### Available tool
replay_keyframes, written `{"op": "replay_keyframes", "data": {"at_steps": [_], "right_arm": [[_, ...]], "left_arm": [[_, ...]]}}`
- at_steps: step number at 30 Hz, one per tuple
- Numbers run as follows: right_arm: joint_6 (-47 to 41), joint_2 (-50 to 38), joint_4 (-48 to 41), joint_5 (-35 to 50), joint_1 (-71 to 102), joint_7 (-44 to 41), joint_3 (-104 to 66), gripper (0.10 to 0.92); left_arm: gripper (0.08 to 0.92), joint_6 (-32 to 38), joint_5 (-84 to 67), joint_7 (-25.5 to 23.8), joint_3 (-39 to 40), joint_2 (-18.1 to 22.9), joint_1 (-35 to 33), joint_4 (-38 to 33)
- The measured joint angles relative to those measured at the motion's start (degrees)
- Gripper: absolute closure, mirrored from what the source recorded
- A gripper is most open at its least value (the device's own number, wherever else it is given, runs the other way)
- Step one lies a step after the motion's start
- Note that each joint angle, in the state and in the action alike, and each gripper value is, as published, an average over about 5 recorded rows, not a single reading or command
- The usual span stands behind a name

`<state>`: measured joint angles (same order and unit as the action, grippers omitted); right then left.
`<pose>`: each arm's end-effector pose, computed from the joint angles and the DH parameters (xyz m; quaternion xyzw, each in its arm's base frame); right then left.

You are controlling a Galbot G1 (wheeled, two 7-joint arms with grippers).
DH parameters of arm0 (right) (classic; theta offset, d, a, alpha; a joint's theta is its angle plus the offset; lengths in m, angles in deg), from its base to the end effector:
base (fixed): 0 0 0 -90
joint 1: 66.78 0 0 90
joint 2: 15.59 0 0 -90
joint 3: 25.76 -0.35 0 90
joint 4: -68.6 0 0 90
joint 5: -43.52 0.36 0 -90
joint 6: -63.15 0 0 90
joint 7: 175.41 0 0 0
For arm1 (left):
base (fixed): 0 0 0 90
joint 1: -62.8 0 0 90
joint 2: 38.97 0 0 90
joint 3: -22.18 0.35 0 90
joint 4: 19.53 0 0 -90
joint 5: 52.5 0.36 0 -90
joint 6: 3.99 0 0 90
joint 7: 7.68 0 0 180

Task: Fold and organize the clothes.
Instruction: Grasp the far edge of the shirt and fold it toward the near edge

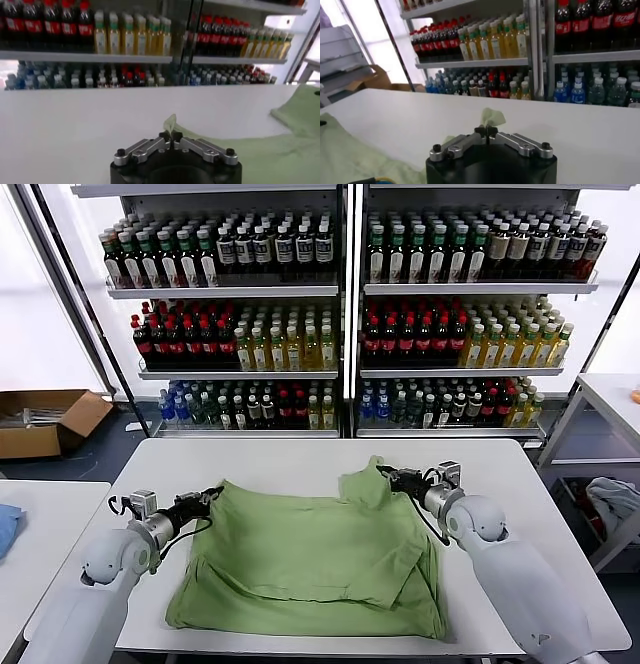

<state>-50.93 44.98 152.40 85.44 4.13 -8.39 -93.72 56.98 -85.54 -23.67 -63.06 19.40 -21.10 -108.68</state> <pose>0.4459 -0.0741 -0.2739 0.2593 -0.9445 -0.0659 0.1905 0.3905 0.1609 -0.2783 -0.1684 -0.9594 0.0335 0.2240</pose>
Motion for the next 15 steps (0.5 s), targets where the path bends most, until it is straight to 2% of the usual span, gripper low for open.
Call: {"op": "replay_keyframes", "data": {"at_steps": [15], "right_arm": [[0.22, -1.04, 18.88, 1.56, 18.24, 0.69, -11.78, 0.92]], "left_arm": [[0.911, 1.9, -1.77, 3.58, -8.57, -0.39, -14.12, -14.76]]}}
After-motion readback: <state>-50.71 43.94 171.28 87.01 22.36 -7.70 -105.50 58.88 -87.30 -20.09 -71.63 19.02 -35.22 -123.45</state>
